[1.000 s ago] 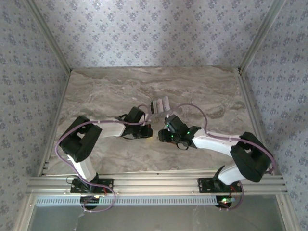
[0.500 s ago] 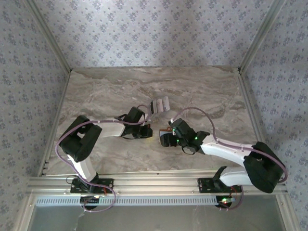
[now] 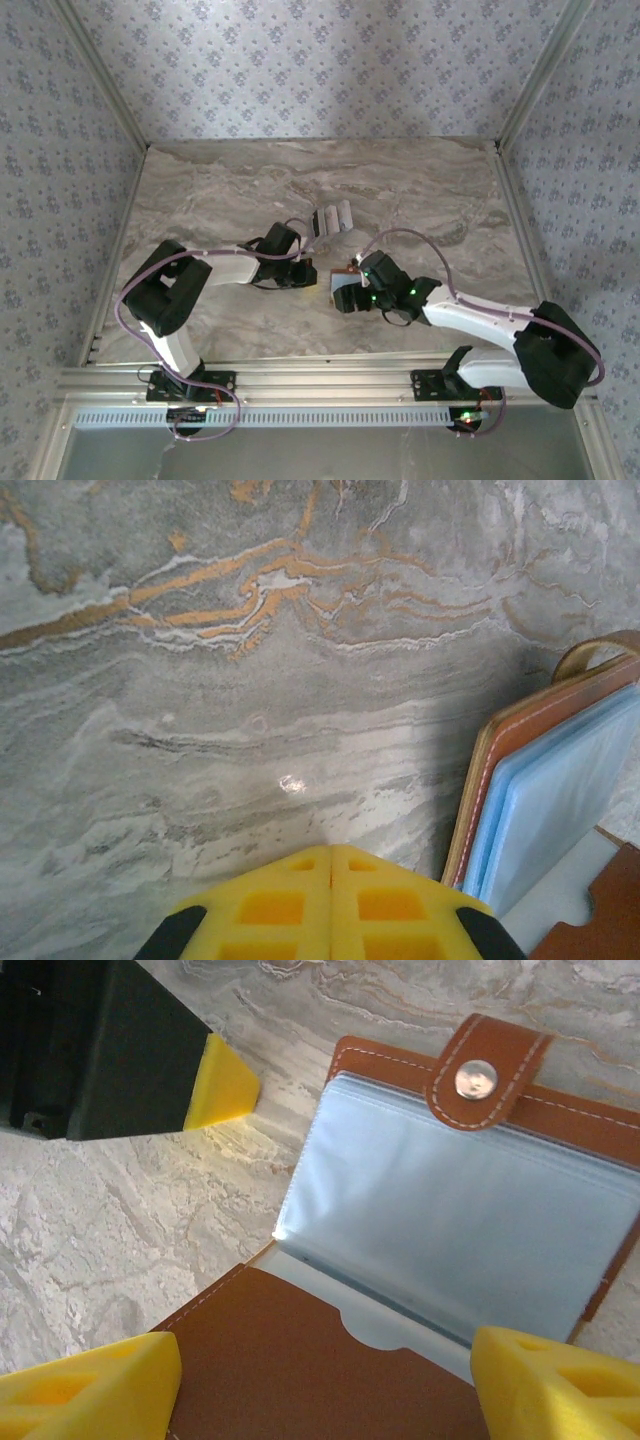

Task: Put the credit cards into the card holder
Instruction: Open the card holder at the center of the table.

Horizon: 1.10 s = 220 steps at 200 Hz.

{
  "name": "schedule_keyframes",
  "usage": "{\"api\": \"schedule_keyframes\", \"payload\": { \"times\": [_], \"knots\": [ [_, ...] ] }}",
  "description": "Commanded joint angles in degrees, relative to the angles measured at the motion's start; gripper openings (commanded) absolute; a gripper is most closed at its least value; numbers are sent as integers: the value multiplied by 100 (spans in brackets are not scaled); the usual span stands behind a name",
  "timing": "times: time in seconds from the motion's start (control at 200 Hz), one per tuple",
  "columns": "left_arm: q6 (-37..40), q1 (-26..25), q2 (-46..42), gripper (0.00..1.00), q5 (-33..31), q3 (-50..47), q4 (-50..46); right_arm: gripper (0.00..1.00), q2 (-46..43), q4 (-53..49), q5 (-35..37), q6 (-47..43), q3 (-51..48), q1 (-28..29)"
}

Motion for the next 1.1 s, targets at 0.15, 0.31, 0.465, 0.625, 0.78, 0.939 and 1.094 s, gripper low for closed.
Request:
{"api": "schedule_keyframes", "payload": {
  "times": [0.15,0.31,0.465,0.625,0.78,0.939,1.094],
  "knots": [
    [-74,7,146,7,207,-117,-116,81,-245,-308,168,-253,-103,201],
    [-104,16,75,9,379,-173,50,85,-263,-135,-119,-261,-142,183],
    [-124,-6,-203,15,522,-313,284,88,-365,-88,-257,-213,-200,92],
    [-310,-137,-499,18,542,-476,442,90,-365,-26,-323,-109,-235,-88],
    [-855,-240,-841,18,388,-967,884,88,-221,27,-356,30,-199,-224],
    [-1037,-480,-1138,18,138,-1361,1030,86,-175,13,-428,100,-178,-400],
    [-1099,-943,-1314,20,113,-1532,1212,87,-143,-63,-544,99,-177,-550]
  ]
}}
